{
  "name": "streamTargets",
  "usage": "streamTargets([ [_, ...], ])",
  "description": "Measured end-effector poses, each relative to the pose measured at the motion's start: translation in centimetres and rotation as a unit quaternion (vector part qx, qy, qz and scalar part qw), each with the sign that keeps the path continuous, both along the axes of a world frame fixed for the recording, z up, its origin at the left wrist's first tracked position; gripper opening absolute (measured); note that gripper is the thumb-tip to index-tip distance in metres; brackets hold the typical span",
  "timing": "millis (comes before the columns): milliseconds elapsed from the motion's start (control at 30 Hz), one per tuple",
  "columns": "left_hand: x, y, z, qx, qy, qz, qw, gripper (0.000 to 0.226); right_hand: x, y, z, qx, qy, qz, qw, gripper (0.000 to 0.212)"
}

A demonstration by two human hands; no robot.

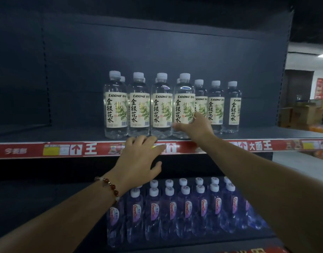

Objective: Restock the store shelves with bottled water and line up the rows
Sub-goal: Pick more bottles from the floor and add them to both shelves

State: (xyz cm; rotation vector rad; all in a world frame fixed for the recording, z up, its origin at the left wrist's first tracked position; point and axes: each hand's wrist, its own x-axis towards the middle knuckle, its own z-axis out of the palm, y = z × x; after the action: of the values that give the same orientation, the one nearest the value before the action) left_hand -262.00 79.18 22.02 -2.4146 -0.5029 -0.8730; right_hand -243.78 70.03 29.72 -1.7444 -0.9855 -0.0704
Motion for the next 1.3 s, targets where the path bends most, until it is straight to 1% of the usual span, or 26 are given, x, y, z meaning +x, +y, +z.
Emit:
streamTargets([
  [67,0.0,0.1,-0.1,0.0,-0.005,-0.004,1.0,0.049,0.3,0.4,-0.1,-0.003,-0.002,-0.002,1.0,0.103],
  [200,0.1,0.1,-0.2,-0.001,-0.015,-0.012,1.0,0.051,0.9,1.0,-0.3,-0.016,-0.012,0.003,1.0,0.089],
  [367,0.0,0.0,-0.3,-0.003,-0.016,-0.007,1.0,0.051,1.1,1.4,-0.3,-0.029,-0.015,0.006,0.999,0.092],
  [500,0.0,-0.6,-0.1,-0.022,-0.008,0.006,1.0,0.052,1.0,0.2,-0.7,-0.044,-0.052,0.009,0.998,0.082],
  [567,0.0,-1.0,0.0,-0.033,-0.007,0.008,0.999,0.054,0.8,-1.1,-1.3,-0.066,-0.086,0.01,0.994,0.086],
  [633,-0.1,-1.5,-0.2,-0.035,-0.002,0.01,0.999,0.058,0.4,-3.0,-2.2,-0.106,-0.15,0.006,0.983,0.097],
  [667,-0.1,-1.9,-0.3,-0.041,0.004,0.014,0.999,0.061,0.3,-4.3,-2.8,-0.134,-0.201,-0.003,0.97,0.101],
  [733,0.1,-2.8,-0.8,-0.07,0.015,0.032,0.997,0.07,0.1,-7.1,-4.0,-0.188,-0.302,-0.019,0.934,0.1],
  [800,0.6,-4.2,-1.6,-0.108,0.02,0.051,0.993,0.078,0.2,-10.2,-5.5,-0.232,-0.337,-0.014,0.912,0.096],
  [933,2.8,-9.1,-4.4,-0.149,0.029,0.006,0.988,0.079,1.2,-16.7,-9.6,-0.308,-0.32,-0.022,0.896,0.09],
  [1067,6.8,-15.4,-9.1,-0.204,0.07,-0.051,0.975,0.08,2.9,-24.2,-14.8,-0.362,-0.277,-0.047,0.889,0.088],
  [1200,11.4,-22.0,-15.2,-0.244,0.146,-0.107,0.953,0.083,5.6,-32.3,-21.4,-0.432,-0.24,-0.073,0.866,0.088],
  [1300,14.7,-27.1,-20.1,-0.262,0.213,-0.138,0.931,0.082,7.6,-38.1,-26.2,-0.49,-0.185,-0.092,0.847,0.088],
])
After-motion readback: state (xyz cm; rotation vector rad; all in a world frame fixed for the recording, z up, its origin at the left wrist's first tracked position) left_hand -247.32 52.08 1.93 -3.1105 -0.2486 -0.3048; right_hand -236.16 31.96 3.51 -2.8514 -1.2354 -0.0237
